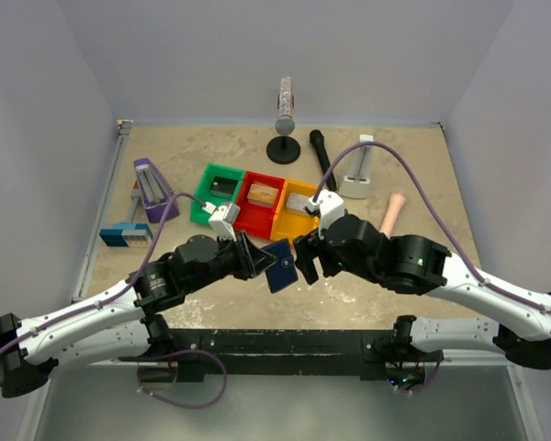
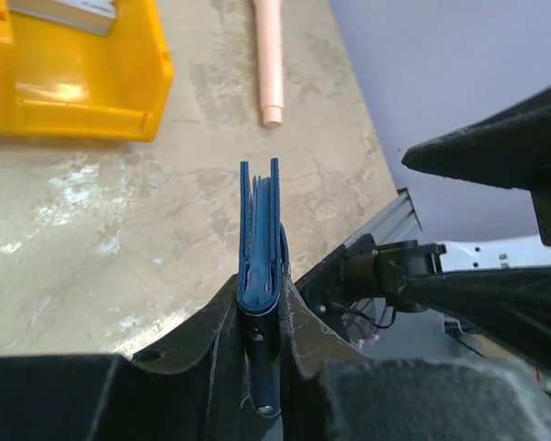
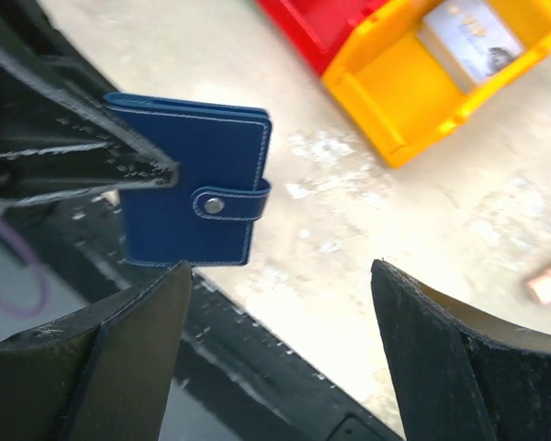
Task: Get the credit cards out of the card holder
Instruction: Open the card holder.
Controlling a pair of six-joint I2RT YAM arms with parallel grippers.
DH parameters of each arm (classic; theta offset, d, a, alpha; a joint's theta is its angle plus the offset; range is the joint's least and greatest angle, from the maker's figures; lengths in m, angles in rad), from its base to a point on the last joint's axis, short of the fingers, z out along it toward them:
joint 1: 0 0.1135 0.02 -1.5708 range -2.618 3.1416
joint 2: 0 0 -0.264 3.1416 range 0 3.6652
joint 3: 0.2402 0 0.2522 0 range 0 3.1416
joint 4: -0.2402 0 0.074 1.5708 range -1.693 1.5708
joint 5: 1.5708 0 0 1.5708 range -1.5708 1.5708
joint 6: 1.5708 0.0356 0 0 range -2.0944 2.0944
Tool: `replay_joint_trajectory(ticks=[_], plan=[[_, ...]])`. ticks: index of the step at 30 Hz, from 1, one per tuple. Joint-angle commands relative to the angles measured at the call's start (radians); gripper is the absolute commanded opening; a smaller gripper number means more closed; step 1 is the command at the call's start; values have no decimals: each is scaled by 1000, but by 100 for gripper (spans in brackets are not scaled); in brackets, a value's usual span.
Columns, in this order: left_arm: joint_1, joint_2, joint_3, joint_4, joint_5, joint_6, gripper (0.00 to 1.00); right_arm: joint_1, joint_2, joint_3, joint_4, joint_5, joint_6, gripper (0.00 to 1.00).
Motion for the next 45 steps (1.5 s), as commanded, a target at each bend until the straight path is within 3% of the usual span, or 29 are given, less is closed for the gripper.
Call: replay_joint_trajectory(ticks=[1, 14, 26, 45], plan=[[-61, 70, 162, -204, -202, -88, 0, 76, 23, 19, 6, 295, 43, 81], [-106, 153, 285, -330, -239, -241, 0, 90, 128, 51, 4, 203, 91, 61], [-106, 156, 300, -351, -231, -300, 0, 121, 163, 70, 32, 117, 69, 70], [-106, 147, 284, -291, -168, -321, 0, 124, 260, 114, -37, 160, 111, 67]])
